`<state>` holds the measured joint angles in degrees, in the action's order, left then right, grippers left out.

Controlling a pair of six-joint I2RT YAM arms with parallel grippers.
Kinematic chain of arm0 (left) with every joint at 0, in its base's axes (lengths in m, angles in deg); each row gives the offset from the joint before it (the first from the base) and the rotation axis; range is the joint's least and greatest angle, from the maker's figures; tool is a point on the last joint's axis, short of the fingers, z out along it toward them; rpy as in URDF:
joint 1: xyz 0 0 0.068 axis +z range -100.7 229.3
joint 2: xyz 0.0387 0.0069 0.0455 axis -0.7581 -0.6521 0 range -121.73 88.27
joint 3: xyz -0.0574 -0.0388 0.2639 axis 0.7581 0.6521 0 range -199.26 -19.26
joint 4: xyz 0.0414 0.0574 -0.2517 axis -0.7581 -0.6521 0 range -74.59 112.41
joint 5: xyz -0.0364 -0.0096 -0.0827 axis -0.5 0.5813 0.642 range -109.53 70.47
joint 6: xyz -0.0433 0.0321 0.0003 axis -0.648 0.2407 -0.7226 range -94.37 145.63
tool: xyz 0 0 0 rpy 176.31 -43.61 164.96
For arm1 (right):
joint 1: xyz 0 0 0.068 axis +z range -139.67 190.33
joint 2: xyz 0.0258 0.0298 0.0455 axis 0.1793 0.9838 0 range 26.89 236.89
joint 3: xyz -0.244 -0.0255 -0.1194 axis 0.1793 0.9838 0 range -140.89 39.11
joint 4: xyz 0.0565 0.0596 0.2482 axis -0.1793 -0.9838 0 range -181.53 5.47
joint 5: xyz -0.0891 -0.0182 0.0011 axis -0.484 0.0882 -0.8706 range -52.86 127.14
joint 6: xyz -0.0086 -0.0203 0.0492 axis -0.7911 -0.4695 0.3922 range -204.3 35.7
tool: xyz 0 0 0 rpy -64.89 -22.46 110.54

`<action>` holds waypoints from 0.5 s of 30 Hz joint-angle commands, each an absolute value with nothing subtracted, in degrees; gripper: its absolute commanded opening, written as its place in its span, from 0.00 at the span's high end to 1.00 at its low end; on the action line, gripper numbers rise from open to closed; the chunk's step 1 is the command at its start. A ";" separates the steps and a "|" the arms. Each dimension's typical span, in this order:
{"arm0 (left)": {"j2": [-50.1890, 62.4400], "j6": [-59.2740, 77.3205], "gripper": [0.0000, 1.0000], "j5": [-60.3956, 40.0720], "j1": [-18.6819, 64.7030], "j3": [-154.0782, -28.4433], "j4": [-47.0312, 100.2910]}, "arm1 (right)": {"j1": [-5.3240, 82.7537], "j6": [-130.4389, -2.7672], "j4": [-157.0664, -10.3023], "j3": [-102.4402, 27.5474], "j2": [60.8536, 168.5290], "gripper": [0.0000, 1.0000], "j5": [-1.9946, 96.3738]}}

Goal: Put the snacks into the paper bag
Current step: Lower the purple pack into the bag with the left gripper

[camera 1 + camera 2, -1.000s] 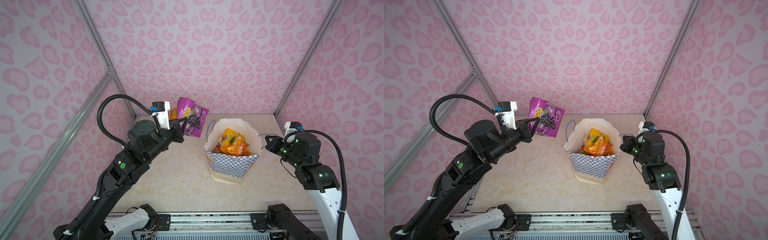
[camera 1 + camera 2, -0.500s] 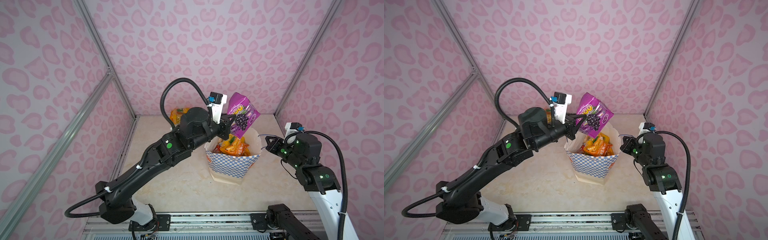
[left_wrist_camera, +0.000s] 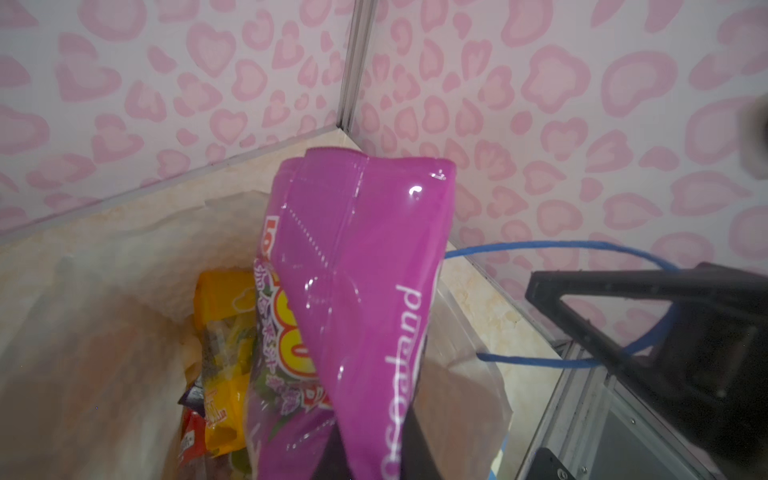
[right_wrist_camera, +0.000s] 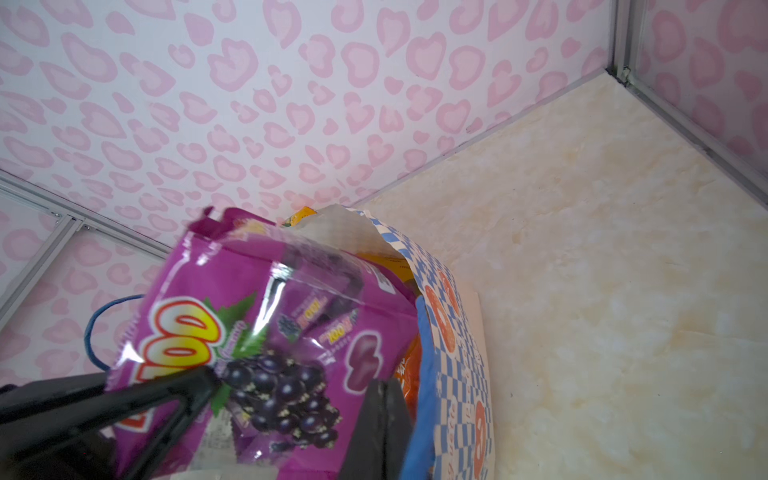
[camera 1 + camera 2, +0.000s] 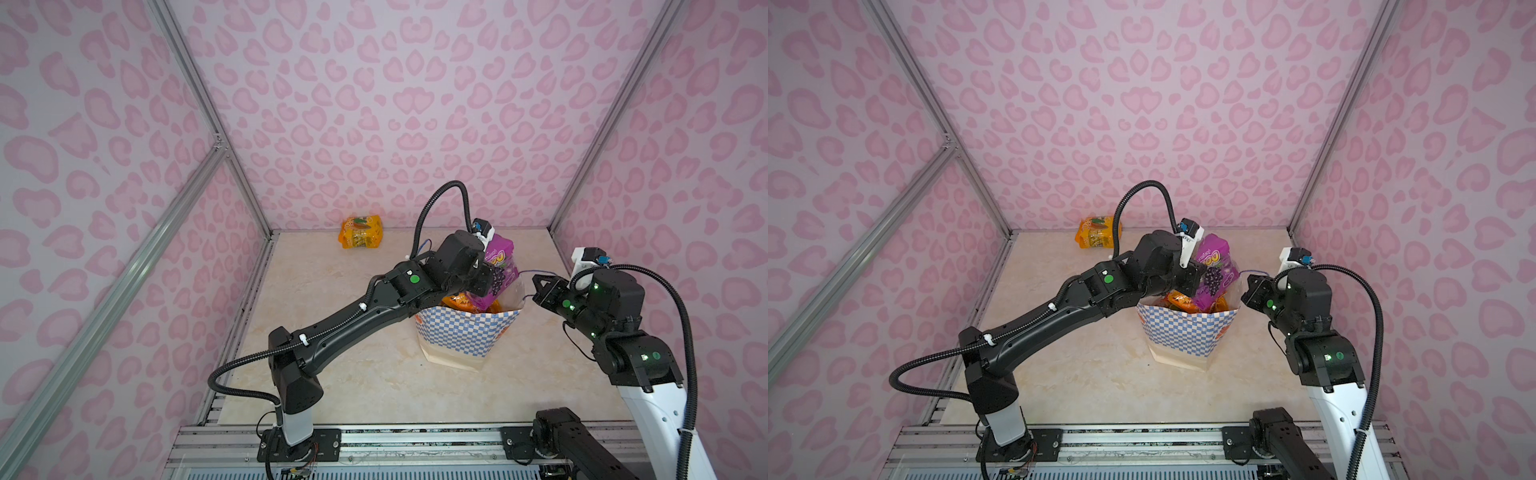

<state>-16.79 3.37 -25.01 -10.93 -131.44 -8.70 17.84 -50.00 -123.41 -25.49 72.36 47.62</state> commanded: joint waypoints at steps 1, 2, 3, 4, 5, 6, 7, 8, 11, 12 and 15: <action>-17.86 0.43 0.96 -22.30 -11.15 -130.66 -8.43 | 17.90 -50.55 -122.22 -25.47 72.42 0.98 47.16; -17.88 -0.23 0.96 -21.97 -11.17 -129.77 -8.82 | 17.90 -50.61 -122.15 -25.49 72.50 0.98 47.24; -17.78 -1.21 0.96 -21.34 -11.17 -128.92 -9.09 | 17.90 -50.60 -122.06 -25.37 72.57 0.98 47.24; -17.43 -2.02 0.96 -20.53 -11.17 -127.91 -8.71 | 17.89 -50.56 -121.98 -25.35 72.64 0.98 47.19; -16.89 -2.88 0.97 -19.61 -11.26 -126.60 -7.69 | 17.90 -50.56 -121.90 -25.40 72.76 0.99 47.28; -16.58 -3.61 0.96 -18.75 -11.34 -124.94 -6.34 | 17.93 -50.52 -121.82 -25.32 72.87 0.98 47.32; -16.71 -3.88 0.97 -18.59 -11.43 -124.25 -5.75 | 17.90 -50.47 -121.72 -25.36 72.94 0.99 47.41; -17.41 -4.22 0.96 -19.15 -11.43 -124.24 -6.21 | 17.89 -50.39 -121.54 -25.39 73.01 0.99 47.50; -20.88 -4.02 0.96 -20.39 -10.96 -125.42 -8.57 | 17.89 -50.38 -121.62 -25.59 73.03 0.98 47.64; -21.97 -4.08 0.96 -20.63 -10.75 -125.90 -9.14 | 17.89 -50.46 -121.78 -25.71 72.99 0.99 47.59; -26.03 -3.99 0.96 -20.75 -8.93 -128.23 -11.21 | 17.89 -50.47 -122.12 -25.72 72.70 0.99 47.51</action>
